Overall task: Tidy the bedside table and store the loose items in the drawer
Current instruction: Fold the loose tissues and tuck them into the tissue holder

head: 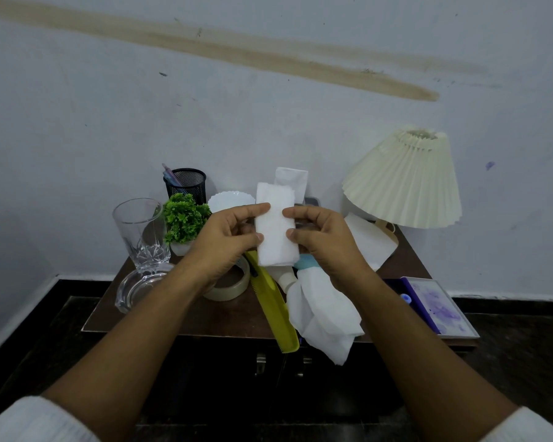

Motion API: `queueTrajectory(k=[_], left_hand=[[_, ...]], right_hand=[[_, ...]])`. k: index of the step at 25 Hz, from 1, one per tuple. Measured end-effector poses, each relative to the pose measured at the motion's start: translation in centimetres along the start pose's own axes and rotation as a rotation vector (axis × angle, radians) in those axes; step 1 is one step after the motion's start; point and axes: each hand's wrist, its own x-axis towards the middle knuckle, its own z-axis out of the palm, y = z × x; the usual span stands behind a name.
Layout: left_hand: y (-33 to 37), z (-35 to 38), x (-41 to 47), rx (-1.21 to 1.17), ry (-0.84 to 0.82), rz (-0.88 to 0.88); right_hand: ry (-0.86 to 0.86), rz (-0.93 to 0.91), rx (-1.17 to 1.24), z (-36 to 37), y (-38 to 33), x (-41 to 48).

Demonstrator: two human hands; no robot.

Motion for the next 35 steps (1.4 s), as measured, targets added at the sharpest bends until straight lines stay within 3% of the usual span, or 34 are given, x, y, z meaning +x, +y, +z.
queueTrajectory(k=[5,10,19,24,29,35], left_hand=[[0.4,1.2,-0.1,-0.084,0.065,0.004],[0.6,2.2,-0.1,-0.171,-0.051,-0.032],[1.5,2.9,0.6,-0.320,-0.083,-0.080],[0.7,1.8,1.0,-0.136,0.104,-0.028],[-0.3,0.5,0.9,-0.150,-0.112,-0.148],[-0.1,0.4,0.9,-0.142,-0.026,-0.142]], right_hand=[[0.140,-0.166,-0.340,0.8,0.1,-0.3],[0.032,-0.042,-0.139,1.9,0.2,-0.3],[0.122,0.025,0.036,1.8,-0.5,0.7],[0.172,0.040,0.057,1.3,-0.8,0.9],[0.085,0.055,0.088,1.3,-0.9,0.4],[0.025,0.121,0.164,1.0,-1.3,0.1]])
